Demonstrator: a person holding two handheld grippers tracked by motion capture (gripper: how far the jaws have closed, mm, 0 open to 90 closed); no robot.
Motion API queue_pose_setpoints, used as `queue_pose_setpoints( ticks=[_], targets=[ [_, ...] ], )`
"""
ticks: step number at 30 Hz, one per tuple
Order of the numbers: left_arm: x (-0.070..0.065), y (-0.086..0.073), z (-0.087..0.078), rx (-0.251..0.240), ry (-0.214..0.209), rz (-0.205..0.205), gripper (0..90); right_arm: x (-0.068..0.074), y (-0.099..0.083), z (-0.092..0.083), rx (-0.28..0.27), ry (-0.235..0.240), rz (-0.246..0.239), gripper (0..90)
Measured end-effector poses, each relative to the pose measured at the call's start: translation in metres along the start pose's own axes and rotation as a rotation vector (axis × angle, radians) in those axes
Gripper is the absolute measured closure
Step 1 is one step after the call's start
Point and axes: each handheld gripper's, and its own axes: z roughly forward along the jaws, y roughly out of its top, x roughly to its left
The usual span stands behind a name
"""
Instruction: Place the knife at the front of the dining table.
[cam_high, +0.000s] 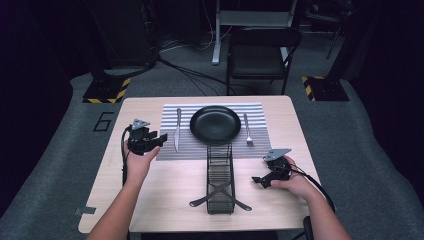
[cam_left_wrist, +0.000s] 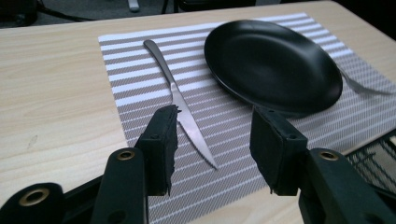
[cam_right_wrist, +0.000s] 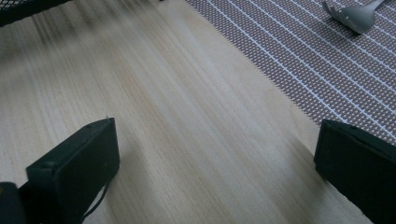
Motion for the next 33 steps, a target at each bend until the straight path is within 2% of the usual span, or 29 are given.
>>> queue_pose_setpoints(
  ticks=[4, 12, 15, 18, 21, 25, 27, 29, 30, 31, 33],
  targets=[
    [0.000, -0.009, -0.006, 0.013, -0.022, 0.003, 49.9, 0.000, 0.000, 0.000, 0.000, 0.000, -0.001, 0.0],
    [0.002, -0.036, -0.013, 0.041, -0.039, 0.020, 48.2, 0.000, 0.000, 0.000, 0.000, 0.000, 0.000, 0.0],
    [0.005, -0.046, -0.012, 0.037, -0.044, 0.025, 47.8, 0.000, 0.000, 0.000, 0.000, 0.000, 0.000, 0.0],
    [0.010, -0.057, -0.009, 0.045, -0.049, 0.054, 47.2, 0.000, 0.000, 0.000, 0.000, 0.000, 0.000, 0.0],
    [0.016, -0.070, -0.005, 0.054, -0.044, 0.043, 47.2, 0.000, 0.000, 0.000, 0.001, -0.002, 0.001, 0.0],
    [0.021, -0.081, -0.003, 0.064, -0.059, 0.055, 47.3, 0.000, 0.000, 0.000, 0.001, -0.002, 0.001, 0.0],
    [0.023, -0.086, -0.001, 0.071, -0.062, 0.069, 48.6, 0.000, 0.000, 0.000, 0.001, -0.002, 0.001, 0.0],
    [0.023, -0.088, 0.000, 0.101, -0.060, 0.106, 50.2, 0.001, 0.000, 0.000, 0.001, -0.003, 0.004, 0.0],
    [0.022, -0.089, 0.000, 0.093, -0.064, 0.126, 50.4, 0.000, 0.000, 0.000, 0.001, -0.003, 0.001, 0.0],
    [0.022, -0.091, 0.000, 0.074, -0.074, 0.128, 51.0, 0.001, 0.000, 0.000, 0.002, -0.003, 0.004, 0.0],
    [0.021, -0.093, 0.001, 0.082, -0.095, 0.132, 53.0, 0.000, 0.000, 0.000, 0.001, -0.003, 0.002, 0.0]
  ],
)
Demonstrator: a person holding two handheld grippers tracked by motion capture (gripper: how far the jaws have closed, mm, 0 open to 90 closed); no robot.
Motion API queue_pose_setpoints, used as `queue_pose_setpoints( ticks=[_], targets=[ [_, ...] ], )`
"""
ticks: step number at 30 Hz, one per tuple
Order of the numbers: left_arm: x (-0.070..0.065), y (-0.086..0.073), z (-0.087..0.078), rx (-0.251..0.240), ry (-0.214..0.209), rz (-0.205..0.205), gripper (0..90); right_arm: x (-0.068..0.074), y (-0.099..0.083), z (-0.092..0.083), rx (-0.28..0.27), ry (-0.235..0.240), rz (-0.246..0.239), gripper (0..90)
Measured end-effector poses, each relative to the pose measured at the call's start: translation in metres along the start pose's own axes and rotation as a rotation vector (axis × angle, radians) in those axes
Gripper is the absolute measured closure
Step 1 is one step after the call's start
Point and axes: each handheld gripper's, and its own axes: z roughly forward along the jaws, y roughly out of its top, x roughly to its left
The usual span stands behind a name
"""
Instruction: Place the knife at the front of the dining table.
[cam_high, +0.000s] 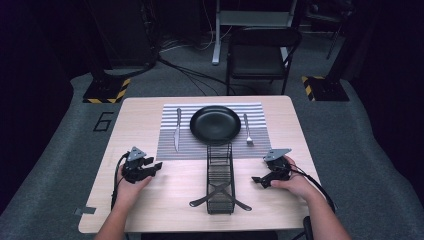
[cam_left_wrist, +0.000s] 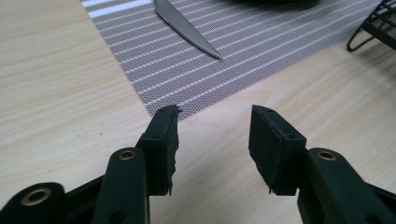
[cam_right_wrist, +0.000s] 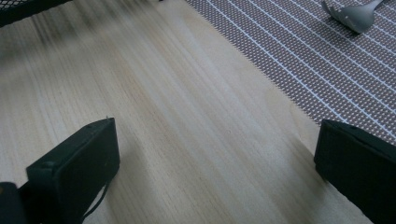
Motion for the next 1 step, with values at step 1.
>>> queue_pose_setpoints(
  ticks=[1],
  targets=[
    [-0.0007, -0.0013, 0.0008, 0.004, -0.005, 0.009, 54.1, -0.0001, 0.0000, 0.0000, 0.000, 0.000, -0.001, 0.0]
  ],
)
